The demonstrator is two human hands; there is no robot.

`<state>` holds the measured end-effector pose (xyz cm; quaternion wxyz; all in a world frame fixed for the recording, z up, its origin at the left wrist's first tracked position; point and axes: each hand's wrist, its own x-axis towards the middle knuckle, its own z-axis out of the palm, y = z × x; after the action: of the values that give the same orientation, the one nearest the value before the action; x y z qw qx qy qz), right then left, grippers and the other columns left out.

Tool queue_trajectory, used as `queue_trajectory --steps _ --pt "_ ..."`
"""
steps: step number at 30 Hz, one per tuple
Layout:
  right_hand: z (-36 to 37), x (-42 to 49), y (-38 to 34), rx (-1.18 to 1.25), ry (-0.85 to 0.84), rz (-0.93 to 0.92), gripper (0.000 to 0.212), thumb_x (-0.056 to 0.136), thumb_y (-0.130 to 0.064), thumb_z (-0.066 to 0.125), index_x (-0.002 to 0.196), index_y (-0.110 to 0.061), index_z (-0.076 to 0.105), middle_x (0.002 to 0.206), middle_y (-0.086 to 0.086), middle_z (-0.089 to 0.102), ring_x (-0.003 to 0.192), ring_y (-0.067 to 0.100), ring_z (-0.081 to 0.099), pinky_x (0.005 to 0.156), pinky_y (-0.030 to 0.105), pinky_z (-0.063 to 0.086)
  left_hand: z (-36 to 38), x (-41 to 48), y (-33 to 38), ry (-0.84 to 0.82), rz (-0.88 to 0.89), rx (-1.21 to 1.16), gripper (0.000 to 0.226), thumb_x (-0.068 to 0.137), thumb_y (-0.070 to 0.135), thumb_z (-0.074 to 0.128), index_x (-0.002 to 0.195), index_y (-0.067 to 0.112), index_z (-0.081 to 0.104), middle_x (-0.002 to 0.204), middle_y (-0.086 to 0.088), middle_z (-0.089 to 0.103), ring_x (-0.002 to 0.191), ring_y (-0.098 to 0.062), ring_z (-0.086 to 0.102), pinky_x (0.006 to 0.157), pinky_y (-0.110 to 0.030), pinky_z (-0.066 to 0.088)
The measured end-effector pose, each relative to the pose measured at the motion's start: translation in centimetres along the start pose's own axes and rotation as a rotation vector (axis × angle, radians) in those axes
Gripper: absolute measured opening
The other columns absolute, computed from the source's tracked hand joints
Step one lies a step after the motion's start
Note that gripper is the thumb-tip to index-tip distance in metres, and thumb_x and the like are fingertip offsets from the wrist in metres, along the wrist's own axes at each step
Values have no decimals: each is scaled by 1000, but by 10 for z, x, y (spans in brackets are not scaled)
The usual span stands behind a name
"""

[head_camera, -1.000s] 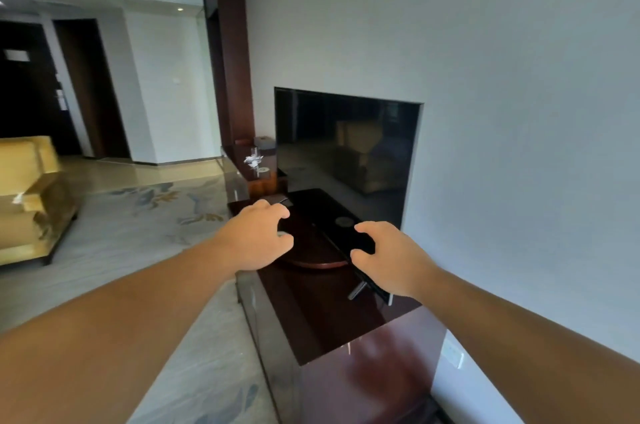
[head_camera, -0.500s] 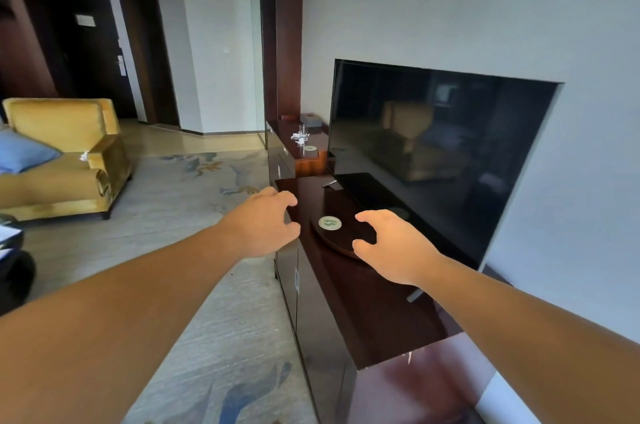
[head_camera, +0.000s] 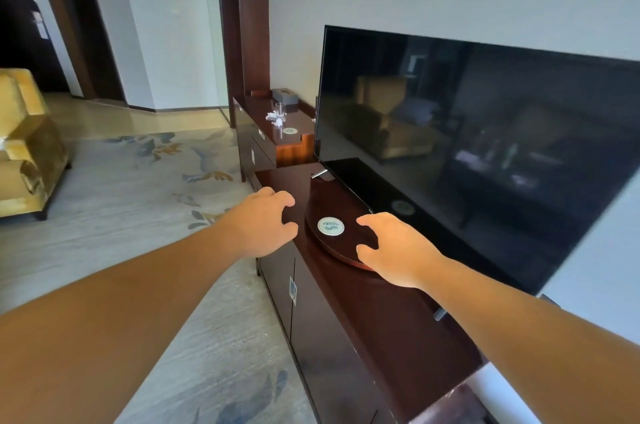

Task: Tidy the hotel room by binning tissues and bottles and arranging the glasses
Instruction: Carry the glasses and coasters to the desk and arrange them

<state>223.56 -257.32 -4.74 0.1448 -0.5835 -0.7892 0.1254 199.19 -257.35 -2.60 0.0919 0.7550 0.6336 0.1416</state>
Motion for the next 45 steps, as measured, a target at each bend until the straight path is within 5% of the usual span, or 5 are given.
queue_trajectory --steps 10,17,32,45 --pt "56 160 65 20 -97 86 55 88 -37 57 139 -26 41 141 -2 43 124 17 48 98 31 42 65 155 -58 -111 -39 32 51 92 40 48 140 26 39 139 0 40 126 -22 42 84 -31 35" --pt "113 246 103 30 -235 218 46 88 -34 56 132 -24 46 133 1 47 116 21 53 92 34 46 110 233 -95 -232 -60 35 52 90 40 49 139 25 40 135 -2 43 128 -25 42 101 -38 39" --pt "211 342 142 -8 -297 496 56 83 -40 64 131 -19 43 127 4 46 113 26 51 85 38 49 194 315 -173 -412 -1 -24 50 90 36 49 138 23 42 135 0 44 122 -19 47 96 -34 42" --pt "233 361 149 -86 -330 539 65 78 -42 72 131 -17 43 125 8 44 117 27 43 88 40 48 222 342 -174 -462 9 -67 50 89 39 48 136 23 42 126 0 45 118 -19 48 96 -39 44"
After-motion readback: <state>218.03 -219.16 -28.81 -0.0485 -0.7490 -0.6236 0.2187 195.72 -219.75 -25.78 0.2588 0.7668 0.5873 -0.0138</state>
